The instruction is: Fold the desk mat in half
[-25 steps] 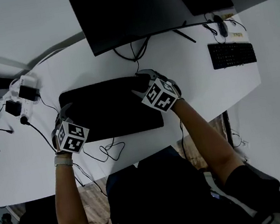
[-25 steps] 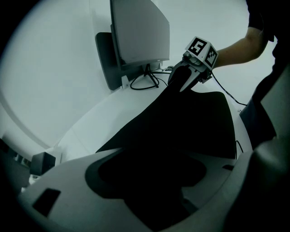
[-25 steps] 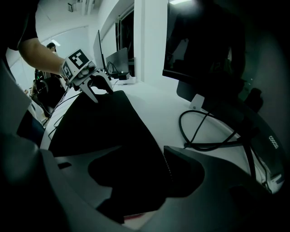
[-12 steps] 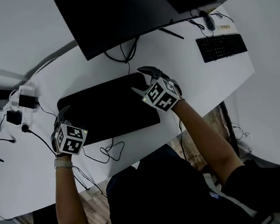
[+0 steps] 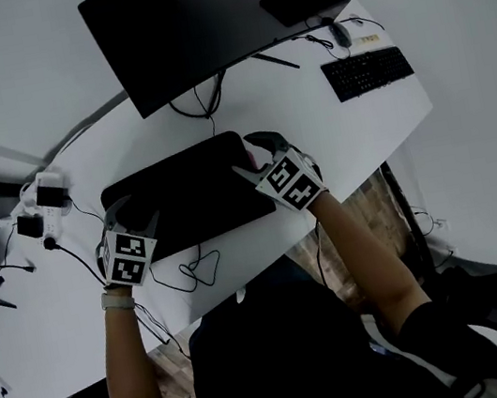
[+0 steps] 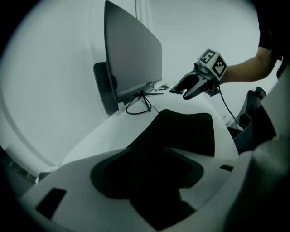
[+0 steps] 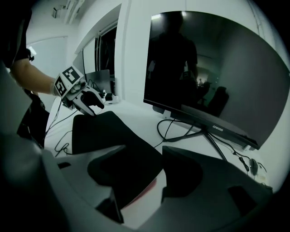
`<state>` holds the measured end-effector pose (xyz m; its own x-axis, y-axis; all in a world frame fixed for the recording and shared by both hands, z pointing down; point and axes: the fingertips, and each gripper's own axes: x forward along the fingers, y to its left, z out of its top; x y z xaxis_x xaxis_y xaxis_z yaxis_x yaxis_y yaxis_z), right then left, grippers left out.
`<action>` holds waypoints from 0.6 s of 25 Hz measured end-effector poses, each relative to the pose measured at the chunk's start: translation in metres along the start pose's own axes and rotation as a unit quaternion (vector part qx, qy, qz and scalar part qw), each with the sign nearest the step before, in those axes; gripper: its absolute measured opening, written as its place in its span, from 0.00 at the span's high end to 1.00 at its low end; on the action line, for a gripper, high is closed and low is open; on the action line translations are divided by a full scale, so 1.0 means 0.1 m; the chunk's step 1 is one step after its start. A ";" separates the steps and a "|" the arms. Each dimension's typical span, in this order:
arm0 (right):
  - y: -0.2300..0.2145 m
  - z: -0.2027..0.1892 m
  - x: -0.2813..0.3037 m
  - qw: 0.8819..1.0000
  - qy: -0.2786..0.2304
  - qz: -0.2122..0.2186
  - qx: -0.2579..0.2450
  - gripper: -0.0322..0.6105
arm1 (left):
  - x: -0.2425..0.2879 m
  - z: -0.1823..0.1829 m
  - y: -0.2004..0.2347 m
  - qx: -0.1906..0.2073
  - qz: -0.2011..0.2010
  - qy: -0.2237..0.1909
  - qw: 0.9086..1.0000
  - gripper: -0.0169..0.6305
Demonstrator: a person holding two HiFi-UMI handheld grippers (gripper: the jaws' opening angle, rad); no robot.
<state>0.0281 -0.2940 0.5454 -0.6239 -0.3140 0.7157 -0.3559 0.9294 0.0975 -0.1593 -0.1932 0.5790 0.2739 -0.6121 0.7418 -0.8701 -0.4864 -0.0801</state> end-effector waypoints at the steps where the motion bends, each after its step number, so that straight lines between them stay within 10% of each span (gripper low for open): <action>1: 0.04 0.03 -0.07 1.000 -0.007 -0.003 0.008 0.57 | -0.05 0.06 -0.03 0.001 -0.002 -0.011 1.000 0.63; 9: 0.41 0.29 -0.58 0.996 -0.068 -0.032 0.051 0.77 | -0.51 0.45 -0.29 -0.018 -0.005 -0.106 0.994 0.95; 15: 0.66 0.49 -0.95 0.991 -0.107 -0.053 0.065 0.86 | -0.88 0.61 -0.43 -0.045 -0.018 -0.165 0.985 0.96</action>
<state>0.0299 -0.2122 0.4505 -0.7064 -0.4553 0.5419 -0.5048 0.8608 0.0652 -0.1215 -0.1563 0.4763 0.4105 -0.7721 0.4851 -0.8861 -0.4634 0.0123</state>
